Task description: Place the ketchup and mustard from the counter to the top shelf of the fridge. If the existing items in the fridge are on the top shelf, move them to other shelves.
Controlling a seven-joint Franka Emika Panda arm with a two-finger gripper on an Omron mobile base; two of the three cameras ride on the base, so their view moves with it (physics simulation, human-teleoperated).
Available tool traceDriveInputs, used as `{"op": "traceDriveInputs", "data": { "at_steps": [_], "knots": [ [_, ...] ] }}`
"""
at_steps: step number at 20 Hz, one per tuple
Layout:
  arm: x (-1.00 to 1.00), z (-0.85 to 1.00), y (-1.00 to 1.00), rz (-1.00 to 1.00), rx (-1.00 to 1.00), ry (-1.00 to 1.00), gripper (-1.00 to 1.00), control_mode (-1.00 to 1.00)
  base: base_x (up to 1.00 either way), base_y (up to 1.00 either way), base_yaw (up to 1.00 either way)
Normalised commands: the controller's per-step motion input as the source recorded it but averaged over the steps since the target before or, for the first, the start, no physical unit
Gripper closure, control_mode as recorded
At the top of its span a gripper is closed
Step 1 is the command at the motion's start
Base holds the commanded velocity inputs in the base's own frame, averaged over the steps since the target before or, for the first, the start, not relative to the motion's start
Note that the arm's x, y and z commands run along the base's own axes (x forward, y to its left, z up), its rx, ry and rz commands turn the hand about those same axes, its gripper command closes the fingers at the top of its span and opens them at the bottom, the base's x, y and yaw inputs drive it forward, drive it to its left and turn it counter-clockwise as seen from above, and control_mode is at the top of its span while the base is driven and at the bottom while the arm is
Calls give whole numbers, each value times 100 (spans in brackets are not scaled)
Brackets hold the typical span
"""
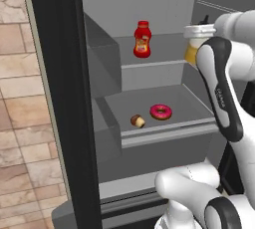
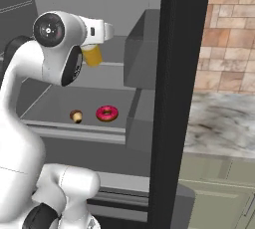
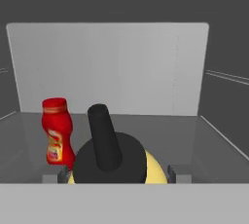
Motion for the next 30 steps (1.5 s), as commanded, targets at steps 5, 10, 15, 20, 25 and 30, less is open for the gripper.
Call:
{"op": "traceDriveInputs", "data": {
  "at_steps": [5,10,15,20,25,30],
  "knots": [
    [38,0,0,-2,2,0,100,-100,0,0,0],
    [50,0,0,-2,5,0,100,-100,0,0,0],
    [54,0,0,0,9,0,100,-100,0,0,0],
    [42,-8,0,0,4,2,100,-100,0,0,0],
    [30,-25,0,0,0,8,100,-100,0,0,0],
    [21,-32,0,0,0,8,100,-100,0,0,0]
  ]
}}
